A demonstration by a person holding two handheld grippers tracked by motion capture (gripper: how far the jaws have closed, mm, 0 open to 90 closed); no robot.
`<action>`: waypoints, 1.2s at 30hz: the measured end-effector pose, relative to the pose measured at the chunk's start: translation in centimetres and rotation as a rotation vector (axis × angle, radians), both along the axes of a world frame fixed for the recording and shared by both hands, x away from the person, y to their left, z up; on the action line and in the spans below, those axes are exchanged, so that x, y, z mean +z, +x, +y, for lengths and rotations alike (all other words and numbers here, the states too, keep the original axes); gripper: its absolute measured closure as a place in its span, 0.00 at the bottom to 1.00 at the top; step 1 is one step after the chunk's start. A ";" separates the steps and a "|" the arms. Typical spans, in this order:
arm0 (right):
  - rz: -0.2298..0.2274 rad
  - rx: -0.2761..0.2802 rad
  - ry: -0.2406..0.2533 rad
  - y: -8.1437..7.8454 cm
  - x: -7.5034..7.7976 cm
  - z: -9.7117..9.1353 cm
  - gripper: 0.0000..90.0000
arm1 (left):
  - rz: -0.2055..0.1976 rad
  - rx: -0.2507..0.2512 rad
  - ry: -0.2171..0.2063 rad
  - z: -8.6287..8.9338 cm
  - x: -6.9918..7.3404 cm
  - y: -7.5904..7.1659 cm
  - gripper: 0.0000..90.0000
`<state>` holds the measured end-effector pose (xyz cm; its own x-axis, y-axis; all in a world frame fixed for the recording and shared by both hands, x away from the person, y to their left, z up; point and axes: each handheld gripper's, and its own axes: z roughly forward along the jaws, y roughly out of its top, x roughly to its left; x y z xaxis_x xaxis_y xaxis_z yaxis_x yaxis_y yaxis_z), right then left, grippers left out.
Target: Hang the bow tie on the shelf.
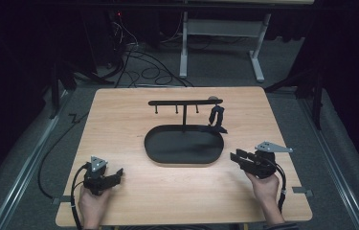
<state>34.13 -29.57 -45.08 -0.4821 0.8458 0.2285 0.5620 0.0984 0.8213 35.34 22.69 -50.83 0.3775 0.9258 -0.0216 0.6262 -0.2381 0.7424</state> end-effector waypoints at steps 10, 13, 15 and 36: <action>0.027 0.004 -0.006 0.1 -0.9 0.5 0.71 | 0.000 0.000 0.001 0.0 0.0 0.0 0.31; 0.037 0.005 -0.014 0.0 -1.2 0.7 0.71 | -0.001 0.000 0.001 0.0 0.0 0.0 0.31; 0.037 0.009 -0.017 0.1 -1.5 0.8 0.71 | -0.001 0.000 0.001 0.0 0.0 0.0 0.31; 0.082 0.006 -0.091 0.4 -3.8 2.0 0.71 | -0.001 0.000 0.001 0.0 0.0 0.0 0.31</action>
